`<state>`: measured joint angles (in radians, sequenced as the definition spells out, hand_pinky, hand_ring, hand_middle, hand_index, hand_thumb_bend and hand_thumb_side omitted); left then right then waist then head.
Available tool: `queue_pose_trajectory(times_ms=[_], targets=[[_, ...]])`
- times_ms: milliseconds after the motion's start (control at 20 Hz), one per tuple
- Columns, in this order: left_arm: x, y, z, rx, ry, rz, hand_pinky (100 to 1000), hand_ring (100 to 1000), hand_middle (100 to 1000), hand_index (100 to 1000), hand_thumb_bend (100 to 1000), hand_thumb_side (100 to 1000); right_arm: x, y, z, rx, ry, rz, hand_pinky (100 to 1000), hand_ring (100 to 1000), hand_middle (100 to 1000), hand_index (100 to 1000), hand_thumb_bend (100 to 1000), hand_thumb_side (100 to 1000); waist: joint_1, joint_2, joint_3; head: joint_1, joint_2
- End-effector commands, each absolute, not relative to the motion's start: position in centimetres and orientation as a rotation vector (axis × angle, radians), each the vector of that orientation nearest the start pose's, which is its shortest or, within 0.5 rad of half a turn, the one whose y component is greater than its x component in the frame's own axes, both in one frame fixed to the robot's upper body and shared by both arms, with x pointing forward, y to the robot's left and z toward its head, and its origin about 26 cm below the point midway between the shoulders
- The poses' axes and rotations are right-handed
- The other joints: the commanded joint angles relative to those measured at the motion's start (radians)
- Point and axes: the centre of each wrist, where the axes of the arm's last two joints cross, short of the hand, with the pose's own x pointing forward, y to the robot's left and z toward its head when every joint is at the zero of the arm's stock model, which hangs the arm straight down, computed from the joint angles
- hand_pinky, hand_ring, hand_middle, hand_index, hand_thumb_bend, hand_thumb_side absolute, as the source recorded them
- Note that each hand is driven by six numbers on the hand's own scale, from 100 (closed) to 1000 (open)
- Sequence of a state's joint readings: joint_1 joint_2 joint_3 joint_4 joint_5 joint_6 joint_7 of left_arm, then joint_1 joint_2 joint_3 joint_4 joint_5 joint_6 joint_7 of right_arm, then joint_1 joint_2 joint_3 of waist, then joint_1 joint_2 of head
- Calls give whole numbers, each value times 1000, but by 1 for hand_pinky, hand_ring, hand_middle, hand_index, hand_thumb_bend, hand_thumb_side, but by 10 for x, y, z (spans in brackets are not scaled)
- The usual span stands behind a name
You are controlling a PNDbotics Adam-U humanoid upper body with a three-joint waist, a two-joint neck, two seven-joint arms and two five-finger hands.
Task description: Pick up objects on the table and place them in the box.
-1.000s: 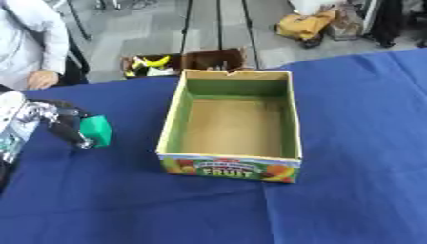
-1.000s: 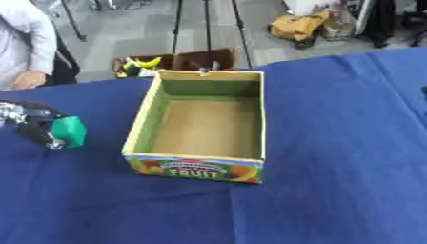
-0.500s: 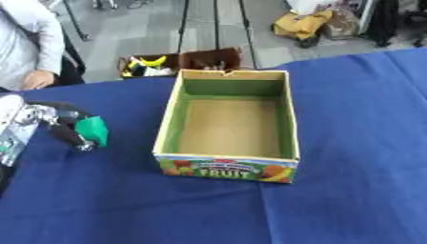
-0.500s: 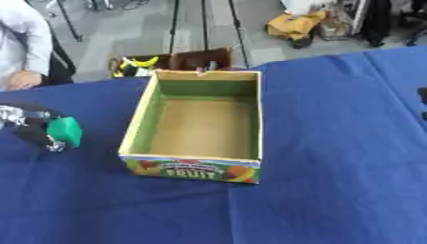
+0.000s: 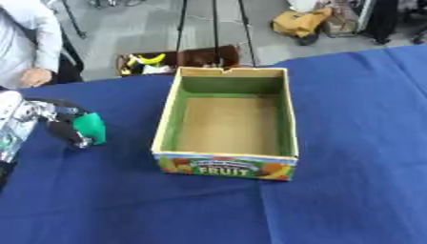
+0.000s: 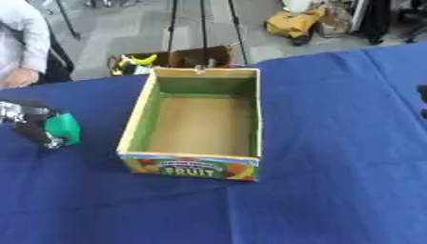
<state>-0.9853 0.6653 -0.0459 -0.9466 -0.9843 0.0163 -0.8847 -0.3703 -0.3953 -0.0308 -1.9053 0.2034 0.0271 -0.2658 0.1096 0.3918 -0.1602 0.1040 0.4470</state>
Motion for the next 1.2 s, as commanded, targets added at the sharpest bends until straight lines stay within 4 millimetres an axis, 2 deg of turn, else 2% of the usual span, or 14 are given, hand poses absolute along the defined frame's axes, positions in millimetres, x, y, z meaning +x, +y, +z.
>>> queue_pose_trajectory(times_ms=[50,100,450,750,850,1200], targets=[[458,377,285,895,-823,-1359,598,675,740,966,140,473,317,-280,221,-641,-2317,210,866,904,823,912,100,1000,-4,-17,0,0,0],[457,377,288,899,-831,-1355,501,549,603,887,100,488,317,-281,221,-642,-2315,208,867,905,823,911,100,1000,-4,-18,0,-2,2],[451,374,304,1006,-964,-1304,475,519,538,827,100,449,318,-282,218,-651,-2303,194,867,905,823,911,100,1000,-8,-29,8,-11,41],[449,374,308,1077,-1048,-1271,453,500,525,797,100,445,318,-282,216,-651,-2295,188,867,905,823,911,100,1000,-12,-50,17,-5,134],[449,373,311,1092,-1070,-1265,440,487,514,788,100,449,318,-282,215,-648,-2294,188,867,905,823,911,100,1000,-14,-58,20,-4,155],[445,359,330,1165,-1153,-1271,417,472,503,774,100,448,318,-281,212,-640,-2290,189,866,905,823,911,100,1000,-16,-82,30,0,179]])
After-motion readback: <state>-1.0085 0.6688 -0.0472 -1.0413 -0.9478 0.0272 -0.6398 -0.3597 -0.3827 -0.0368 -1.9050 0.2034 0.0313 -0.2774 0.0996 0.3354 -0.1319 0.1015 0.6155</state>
